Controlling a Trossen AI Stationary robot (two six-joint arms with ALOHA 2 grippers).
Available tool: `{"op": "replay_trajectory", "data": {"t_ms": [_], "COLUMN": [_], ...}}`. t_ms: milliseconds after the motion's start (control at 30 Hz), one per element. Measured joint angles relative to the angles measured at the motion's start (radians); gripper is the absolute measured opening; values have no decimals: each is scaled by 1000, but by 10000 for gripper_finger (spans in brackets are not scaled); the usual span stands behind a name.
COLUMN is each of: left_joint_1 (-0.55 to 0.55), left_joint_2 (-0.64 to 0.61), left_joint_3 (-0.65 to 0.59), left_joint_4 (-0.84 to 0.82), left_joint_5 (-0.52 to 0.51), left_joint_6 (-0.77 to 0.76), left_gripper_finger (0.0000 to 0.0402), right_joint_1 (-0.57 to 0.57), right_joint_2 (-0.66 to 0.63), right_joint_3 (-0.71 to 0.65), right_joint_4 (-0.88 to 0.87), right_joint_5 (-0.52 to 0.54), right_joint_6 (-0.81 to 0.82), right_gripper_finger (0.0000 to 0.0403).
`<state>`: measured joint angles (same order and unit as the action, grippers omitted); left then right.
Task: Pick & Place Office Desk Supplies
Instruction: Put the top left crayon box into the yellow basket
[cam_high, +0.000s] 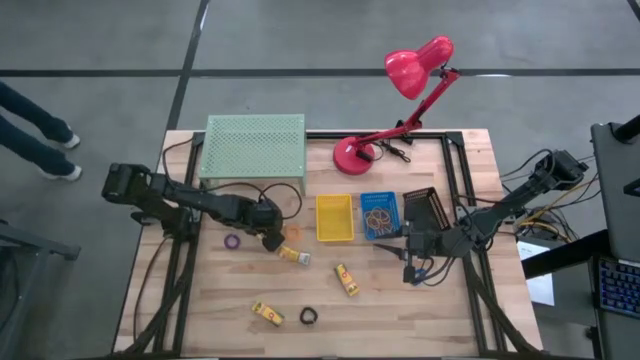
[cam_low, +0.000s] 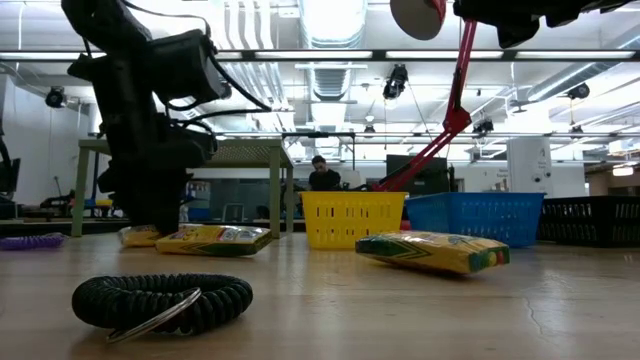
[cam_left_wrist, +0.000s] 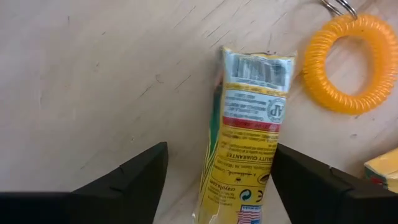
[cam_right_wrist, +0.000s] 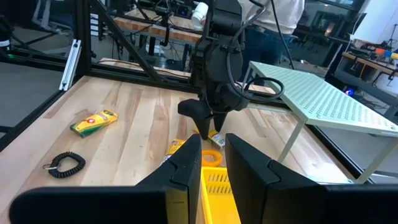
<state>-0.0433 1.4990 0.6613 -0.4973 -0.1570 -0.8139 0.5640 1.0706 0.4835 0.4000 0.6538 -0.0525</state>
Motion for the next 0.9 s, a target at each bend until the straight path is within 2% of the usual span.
{"op": "replay_trajectory", "data": {"t_ms": [267,400,767,900], "left_joint_1": [0,0,0,-1], "left_joint_2": [0,0,0,-4], "left_joint_3": [0,0,0,13], "left_joint_4": [12,12,20,18], "left_joint_5": [2,2,4,48], "left_joint_6": [0,-1,-5,-5], "left_gripper_finger": [189,162,144,144], "right_joint_1": [0,0,0,0], "right_joint_2": [0,0,0,0], "right_joint_3": [0,0,0,0], "right_joint_4": [0,0,0,0], "right_joint_5": [0,0,0,0], "right_joint_6": [0,0,0,0], "right_gripper_finger": [68,68,68,68]}}
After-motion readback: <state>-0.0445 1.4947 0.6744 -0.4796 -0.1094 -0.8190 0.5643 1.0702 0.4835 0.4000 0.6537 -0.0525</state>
